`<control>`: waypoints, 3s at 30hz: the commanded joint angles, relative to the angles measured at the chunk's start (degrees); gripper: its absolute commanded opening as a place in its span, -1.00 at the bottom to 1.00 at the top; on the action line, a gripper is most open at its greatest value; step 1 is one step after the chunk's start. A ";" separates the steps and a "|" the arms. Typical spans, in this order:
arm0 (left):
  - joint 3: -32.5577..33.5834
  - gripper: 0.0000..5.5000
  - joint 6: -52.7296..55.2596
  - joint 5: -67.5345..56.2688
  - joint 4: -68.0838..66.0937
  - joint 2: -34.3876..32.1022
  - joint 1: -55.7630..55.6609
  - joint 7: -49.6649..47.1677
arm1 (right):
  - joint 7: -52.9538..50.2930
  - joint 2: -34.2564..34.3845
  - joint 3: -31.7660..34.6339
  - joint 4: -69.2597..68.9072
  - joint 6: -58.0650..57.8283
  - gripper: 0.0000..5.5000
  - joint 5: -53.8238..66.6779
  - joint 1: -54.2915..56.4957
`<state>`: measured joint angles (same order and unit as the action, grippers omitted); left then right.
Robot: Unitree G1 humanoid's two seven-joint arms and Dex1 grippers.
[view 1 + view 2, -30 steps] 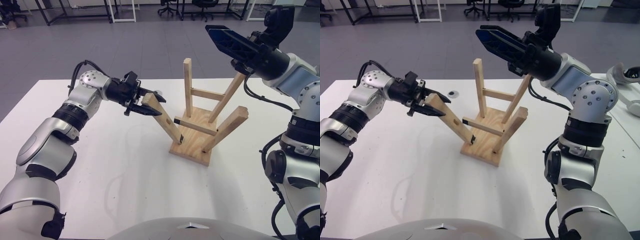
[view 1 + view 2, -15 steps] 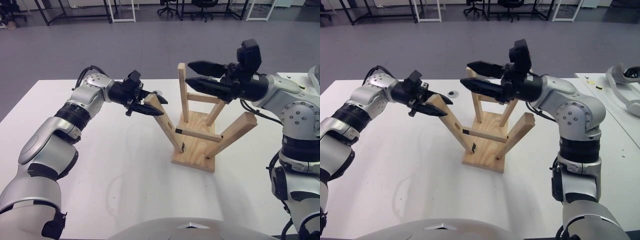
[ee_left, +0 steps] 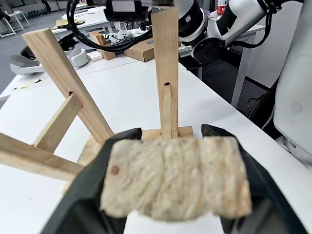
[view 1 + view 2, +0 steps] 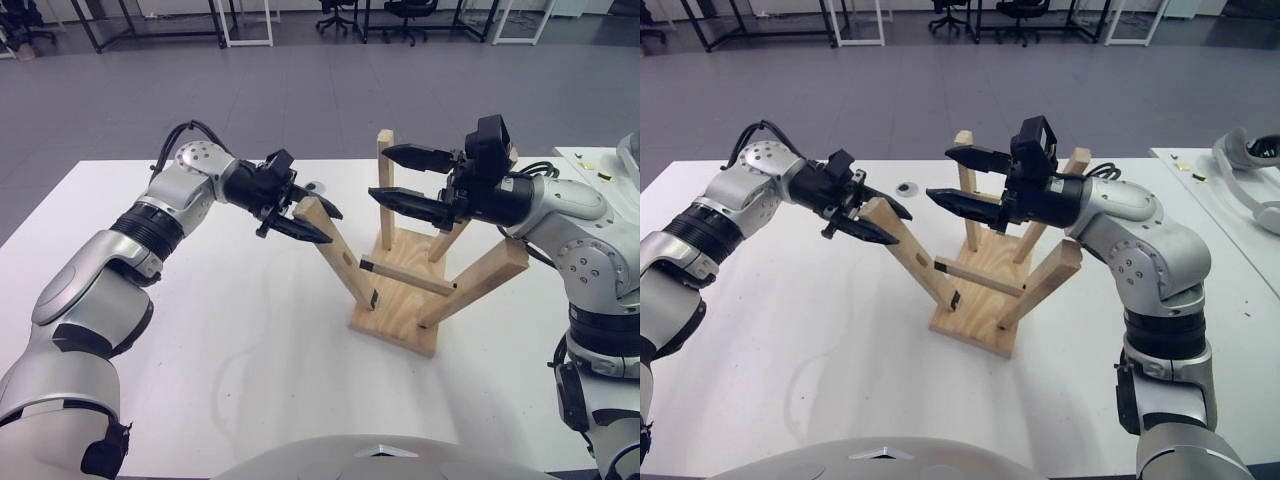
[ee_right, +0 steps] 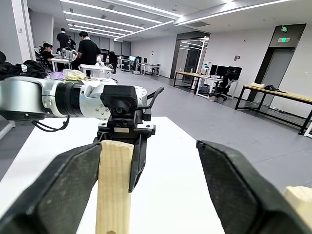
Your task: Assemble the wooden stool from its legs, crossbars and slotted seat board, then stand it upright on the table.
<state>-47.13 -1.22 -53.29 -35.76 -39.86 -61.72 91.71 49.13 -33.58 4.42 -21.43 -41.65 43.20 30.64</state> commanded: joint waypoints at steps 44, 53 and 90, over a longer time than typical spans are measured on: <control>13.61 -0.26 22.33 40.42 16.85 13.78 -2.31 -0.43 | -13.78 -5.73 14.45 -11.23 -6.47 0.32 14.88 0.08; 12.88 -0.26 24.16 40.21 14.90 15.88 -3.05 0.67 | -19.03 -1.08 9.08 -13.32 -4.42 0.32 14.29 -10.28; 4.65 -0.26 37.66 43.30 22.11 20.49 2.90 -7.24 | -25.15 0.85 7.97 -10.80 1.28 0.32 14.79 -11.09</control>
<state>-33.75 33.11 -15.02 -12.14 -19.67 -64.68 83.54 25.21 -33.40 13.42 -33.99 -39.50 58.75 19.99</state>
